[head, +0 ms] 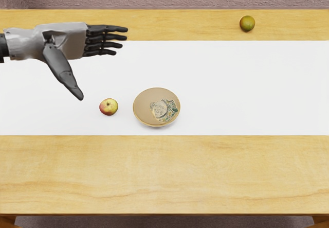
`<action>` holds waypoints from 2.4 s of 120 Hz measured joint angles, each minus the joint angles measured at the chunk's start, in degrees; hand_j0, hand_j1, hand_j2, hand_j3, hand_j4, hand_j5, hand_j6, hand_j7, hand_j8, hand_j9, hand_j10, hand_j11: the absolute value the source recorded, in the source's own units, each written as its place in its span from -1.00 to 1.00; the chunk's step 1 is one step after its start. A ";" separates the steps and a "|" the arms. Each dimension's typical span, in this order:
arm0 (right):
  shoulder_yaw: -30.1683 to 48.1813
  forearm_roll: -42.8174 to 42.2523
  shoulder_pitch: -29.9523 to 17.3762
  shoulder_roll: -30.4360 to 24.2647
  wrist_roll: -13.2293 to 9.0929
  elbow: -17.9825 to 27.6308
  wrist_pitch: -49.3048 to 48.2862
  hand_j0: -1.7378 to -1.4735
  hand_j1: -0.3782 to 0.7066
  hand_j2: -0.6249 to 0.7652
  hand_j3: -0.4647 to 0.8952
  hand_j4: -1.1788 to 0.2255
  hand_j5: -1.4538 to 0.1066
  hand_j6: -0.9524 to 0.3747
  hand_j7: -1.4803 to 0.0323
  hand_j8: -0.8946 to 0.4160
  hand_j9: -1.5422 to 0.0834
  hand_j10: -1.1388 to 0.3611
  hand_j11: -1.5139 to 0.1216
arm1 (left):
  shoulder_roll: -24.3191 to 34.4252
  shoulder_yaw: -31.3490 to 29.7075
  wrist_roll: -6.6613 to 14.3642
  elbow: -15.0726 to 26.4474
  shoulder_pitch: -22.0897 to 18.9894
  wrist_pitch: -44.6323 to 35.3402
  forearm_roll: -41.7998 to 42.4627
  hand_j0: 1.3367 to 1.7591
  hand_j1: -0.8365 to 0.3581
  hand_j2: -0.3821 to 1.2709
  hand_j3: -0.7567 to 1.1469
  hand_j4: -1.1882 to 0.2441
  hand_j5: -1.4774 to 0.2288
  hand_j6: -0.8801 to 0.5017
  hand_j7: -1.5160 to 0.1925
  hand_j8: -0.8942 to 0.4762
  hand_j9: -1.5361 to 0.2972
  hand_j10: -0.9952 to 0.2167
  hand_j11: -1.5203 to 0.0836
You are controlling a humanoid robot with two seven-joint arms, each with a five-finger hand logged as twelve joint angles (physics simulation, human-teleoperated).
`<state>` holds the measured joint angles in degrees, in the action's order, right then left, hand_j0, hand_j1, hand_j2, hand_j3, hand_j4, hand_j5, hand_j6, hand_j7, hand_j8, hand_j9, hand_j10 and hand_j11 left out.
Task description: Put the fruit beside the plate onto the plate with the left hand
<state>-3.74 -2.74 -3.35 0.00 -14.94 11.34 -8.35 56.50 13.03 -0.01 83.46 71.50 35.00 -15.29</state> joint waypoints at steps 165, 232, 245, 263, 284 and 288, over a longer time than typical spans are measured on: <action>0.04 0.00 -0.69 0.00 -0.03 -0.06 0.09 -0.40 -0.95 -0.10 -0.32 0.68 0.86 0.44 0.96 0.37 0.90 0.52 0.85 | -21.84 -2.93 35.01 4.38 -7.66 -26.41 -57.86 0.52 0.92 -0.53 -0.20 0.61 0.68 0.22 0.72 0.25 0.63 0.58 0.84; 0.04 -0.01 -0.69 0.00 -0.03 -0.05 0.08 -0.40 -0.95 -0.10 -0.32 0.68 0.86 0.44 0.96 0.37 0.90 0.52 0.85 | -25.94 -4.36 35.01 1.17 -10.41 -29.62 -62.46 0.52 0.59 -0.49 -0.20 0.38 0.43 -0.02 0.47 0.01 0.39 0.31 0.57; 0.04 -0.02 -0.69 0.00 -0.01 -0.04 0.09 -0.40 -0.95 -0.10 -0.32 0.68 0.86 0.44 0.96 0.37 0.90 0.52 0.85 | -26.13 -4.96 35.01 1.20 -10.41 -29.61 -62.52 0.52 0.56 -0.48 -0.20 0.36 0.41 -0.04 0.45 -0.01 0.38 0.29 0.55; 0.05 -0.02 -0.69 0.00 -0.02 -0.05 0.09 -0.40 -0.95 -0.10 -0.32 0.68 0.86 0.44 0.96 0.37 0.90 0.52 0.85 | -26.09 -5.69 35.01 1.12 -10.33 -29.63 -62.56 0.52 0.54 -0.48 -0.20 0.34 0.39 -0.05 0.44 -0.02 0.36 0.27 0.54; 0.04 0.00 -0.70 0.00 -0.04 -0.04 0.09 -0.40 -0.95 -0.10 -0.32 0.68 0.86 0.44 0.96 0.37 0.90 0.52 0.85 | -26.44 -5.92 35.01 0.96 -10.32 -29.63 -62.56 0.52 0.48 -0.47 -0.20 0.30 0.35 -0.10 0.39 -0.07 0.32 0.22 0.49; 0.04 0.00 -0.70 0.00 -0.03 -0.04 0.09 -0.40 -0.95 -0.10 -0.32 0.68 0.86 0.44 0.96 0.37 0.90 0.52 0.85 | -26.44 -5.94 35.01 0.93 -10.32 -29.63 -62.56 0.52 0.46 -0.47 -0.20 0.29 0.33 -0.11 0.38 -0.08 0.30 0.21 0.47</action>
<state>-3.70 -2.74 -4.05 0.00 -14.97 11.30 -8.26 30.06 7.09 35.00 84.38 61.17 5.37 -77.85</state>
